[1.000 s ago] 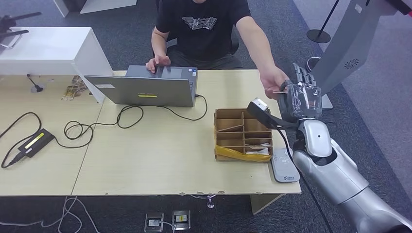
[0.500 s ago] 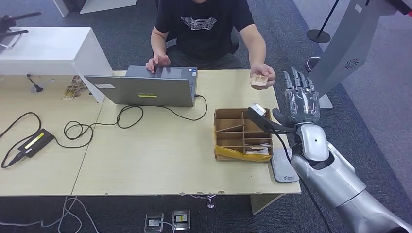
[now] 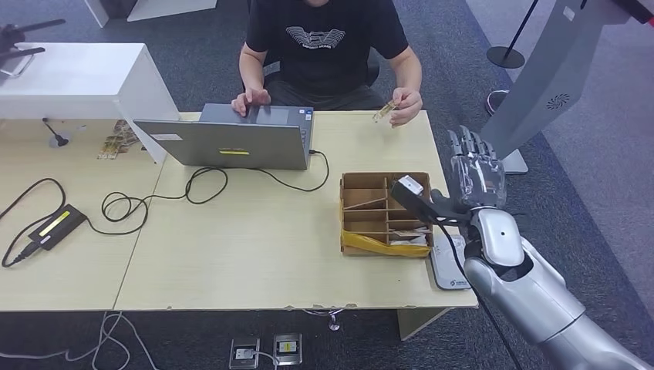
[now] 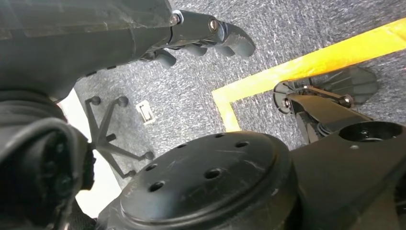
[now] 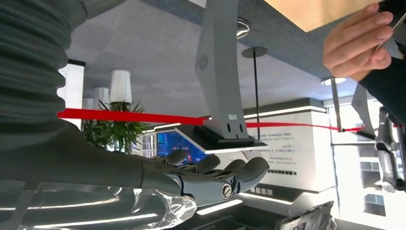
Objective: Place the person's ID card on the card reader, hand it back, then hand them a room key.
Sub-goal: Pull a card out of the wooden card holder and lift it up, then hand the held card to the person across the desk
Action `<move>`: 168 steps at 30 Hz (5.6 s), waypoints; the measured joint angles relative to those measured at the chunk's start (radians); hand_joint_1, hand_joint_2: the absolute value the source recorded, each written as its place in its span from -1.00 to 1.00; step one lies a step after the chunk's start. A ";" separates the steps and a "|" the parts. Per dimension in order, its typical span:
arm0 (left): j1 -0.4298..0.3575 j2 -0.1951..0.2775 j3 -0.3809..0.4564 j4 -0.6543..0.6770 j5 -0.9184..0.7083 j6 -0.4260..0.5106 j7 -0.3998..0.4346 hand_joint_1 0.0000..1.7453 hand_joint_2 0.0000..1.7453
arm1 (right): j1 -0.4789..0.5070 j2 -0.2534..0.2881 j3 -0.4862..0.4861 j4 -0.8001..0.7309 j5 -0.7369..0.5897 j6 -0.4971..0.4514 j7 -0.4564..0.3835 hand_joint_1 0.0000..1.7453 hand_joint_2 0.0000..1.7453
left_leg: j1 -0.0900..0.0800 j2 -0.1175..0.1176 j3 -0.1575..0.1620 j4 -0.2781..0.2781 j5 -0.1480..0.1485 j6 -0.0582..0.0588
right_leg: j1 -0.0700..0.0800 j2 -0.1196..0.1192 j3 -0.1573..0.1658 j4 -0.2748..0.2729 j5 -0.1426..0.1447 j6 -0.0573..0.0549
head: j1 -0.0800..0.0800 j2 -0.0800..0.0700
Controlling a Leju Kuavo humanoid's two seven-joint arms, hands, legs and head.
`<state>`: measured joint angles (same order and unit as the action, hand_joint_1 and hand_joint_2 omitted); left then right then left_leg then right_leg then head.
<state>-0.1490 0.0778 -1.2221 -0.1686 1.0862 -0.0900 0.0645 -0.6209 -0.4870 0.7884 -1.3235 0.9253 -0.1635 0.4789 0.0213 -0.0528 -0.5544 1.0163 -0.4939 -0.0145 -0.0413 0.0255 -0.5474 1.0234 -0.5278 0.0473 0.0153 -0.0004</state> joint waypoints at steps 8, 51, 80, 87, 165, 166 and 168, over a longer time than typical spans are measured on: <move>0.013 0.000 0.000 0.000 0.012 0.000 -0.001 -1.00 -1.00 | 0.083 -0.097 -0.021 -0.127 -0.081 0.048 0.063 -1.00 1.00 | 0.000 0.000 0.000 0.000 0.000 0.000 | 0.000 0.000 0.000 0.000 0.000 0.000 | 0.000 0.000; 0.009 0.006 0.001 0.000 0.006 0.000 -0.021 -1.00 -1.00 | 0.149 -0.136 0.148 -0.089 -0.224 0.003 0.017 -1.00 1.00 | 0.000 0.001 0.000 0.000 0.000 0.000 | 0.000 0.001 0.000 0.000 0.000 0.000 | 0.000 0.000; 0.007 0.005 0.001 0.000 -0.002 0.000 -0.005 -1.00 -1.00 | 0.078 -0.068 0.229 0.016 -0.301 -0.081 -0.044 -1.00 1.00 | 0.000 0.001 -0.001 0.000 0.000 0.000 | 0.000 0.000 0.000 0.000 0.000 0.000 | 0.000 0.000; 0.007 0.005 0.001 0.000 0.006 0.000 -0.005 -1.00 -1.00 | 0.067 -0.056 0.248 0.043 -0.302 -0.081 -0.057 -0.86 1.00 | 0.000 0.001 -0.001 0.000 0.000 0.000 | 0.000 0.000 0.000 0.000 0.000 0.000 | 0.000 0.000; 0.001 0.005 0.000 0.000 -0.005 0.000 -0.005 -1.00 -1.00 | -0.047 -0.012 0.135 0.017 -0.138 -0.285 -0.109 1.00 1.00 | 0.000 0.001 0.000 0.000 0.000 0.000 | 0.000 0.001 0.000 0.000 0.000 0.000 | 0.000 0.000; 0.000 0.005 0.000 0.000 -0.009 0.000 -0.005 -1.00 -1.00 | -0.049 -0.008 0.129 0.022 -0.140 -0.291 -0.111 1.00 1.00 | 0.000 0.001 0.000 0.000 0.000 0.000 | 0.000 0.001 0.000 0.000 0.000 0.000 | 0.000 0.000; -0.005 0.005 0.000 0.000 -0.015 0.000 -0.005 -1.00 -1.00 | -0.057 0.000 0.117 0.035 -0.142 -0.302 -0.115 1.00 1.00 | 0.000 0.001 0.000 0.000 0.000 0.000 | 0.000 0.001 0.000 0.000 0.000 0.000 | 0.000 0.000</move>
<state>-0.1535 0.0832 -1.2219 -0.1686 1.0710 -0.0900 0.0599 -0.6784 -0.4869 0.9056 -1.2885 0.7830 -0.4657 0.3636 0.0213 -0.0517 -0.5546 1.0163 -0.4939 -0.0145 -0.0413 0.0266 -0.5471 1.0239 -0.5277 0.0473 0.0153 -0.0004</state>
